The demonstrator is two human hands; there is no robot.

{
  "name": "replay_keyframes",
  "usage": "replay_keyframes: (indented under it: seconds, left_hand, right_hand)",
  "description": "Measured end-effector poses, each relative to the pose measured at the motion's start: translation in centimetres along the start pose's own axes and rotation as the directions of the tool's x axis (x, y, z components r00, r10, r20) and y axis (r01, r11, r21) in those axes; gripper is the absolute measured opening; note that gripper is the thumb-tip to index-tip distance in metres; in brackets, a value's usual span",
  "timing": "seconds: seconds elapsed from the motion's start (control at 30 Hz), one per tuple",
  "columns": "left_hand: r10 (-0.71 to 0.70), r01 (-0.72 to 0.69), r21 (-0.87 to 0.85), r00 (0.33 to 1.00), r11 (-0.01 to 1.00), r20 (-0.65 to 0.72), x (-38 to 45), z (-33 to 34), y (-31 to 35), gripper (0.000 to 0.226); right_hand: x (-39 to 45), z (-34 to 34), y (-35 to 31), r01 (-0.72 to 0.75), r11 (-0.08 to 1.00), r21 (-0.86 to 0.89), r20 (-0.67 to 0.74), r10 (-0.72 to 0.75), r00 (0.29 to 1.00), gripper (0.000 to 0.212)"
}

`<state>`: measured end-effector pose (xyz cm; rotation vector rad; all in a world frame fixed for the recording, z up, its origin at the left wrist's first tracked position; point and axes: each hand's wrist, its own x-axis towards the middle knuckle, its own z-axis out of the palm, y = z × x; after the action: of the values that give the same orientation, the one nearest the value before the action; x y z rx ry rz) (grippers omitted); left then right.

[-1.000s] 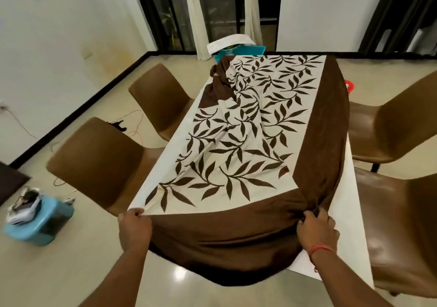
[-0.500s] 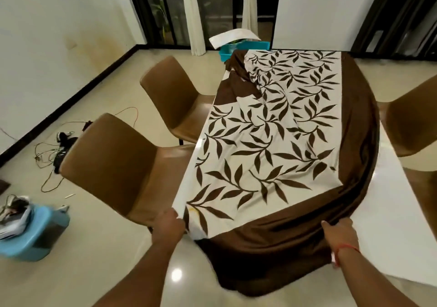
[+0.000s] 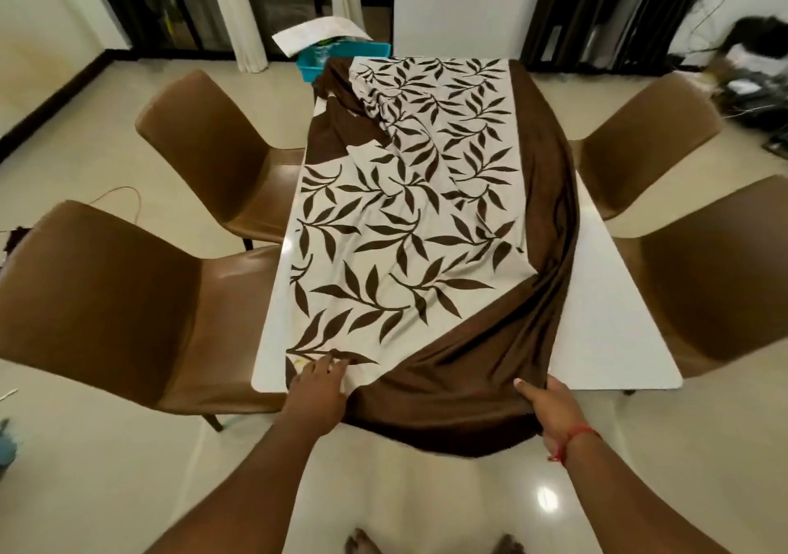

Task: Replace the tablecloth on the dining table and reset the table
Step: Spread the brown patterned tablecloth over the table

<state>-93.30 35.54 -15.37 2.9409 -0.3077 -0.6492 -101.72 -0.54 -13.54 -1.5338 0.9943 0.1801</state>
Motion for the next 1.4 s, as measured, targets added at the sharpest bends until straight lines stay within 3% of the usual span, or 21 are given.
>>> replay_keyframes:
  seconds: [0.13,0.27,0.53,0.8,1.0,1.23,1.4]
  left_hand:
    - [-0.046,0.043,0.131,0.999,0.990,0.021,-0.5,0.2,2.9,0.051]
    - [-0.050,0.046,0.182,0.999,0.982,0.015,-0.5,0.5,7.3,0.035]
    - [0.037,-0.064,0.125,0.978,0.990,0.206,-0.9,3.3,21.6,0.035]
    - [0.080,-0.078,-0.027,0.993,0.997,0.087,-2.9,4.2,32.3,0.029]
    - [-0.022,0.025,-0.049,0.997,0.998,0.068,-4.7,4.0,31.4,0.035]
    - [-0.045,0.053,0.090,0.996,0.995,-0.083,-4.2,2.3,28.7,0.046]
    - [-0.056,0.071,0.105,0.988,0.992,-0.144,-2.7,1.4,25.7,0.051]
  right_hand:
    - [-0.2,-3.8,0.1,0.049,0.994,0.095,-0.039,-0.046,0.998,0.023]
    - [0.7,-10.0,0.2,0.102,0.994,0.045,-0.100,-0.097,0.990,0.020]
    - [4.4,-26.7,1.8,0.126,0.981,-0.146,-0.211,-0.156,0.965,0.010]
    - [6.1,-35.6,4.4,0.073,0.967,-0.242,-0.400,-0.169,0.901,0.018]
    - [7.9,-35.4,5.5,0.021,0.912,-0.409,-0.366,-0.185,0.912,0.040]
    - [8.8,-28.5,3.4,0.245,0.803,-0.543,-0.084,-0.342,0.936,0.037]
    - [8.9,-22.8,0.0,0.317,0.684,-0.657,0.013,-0.410,0.912,0.045]
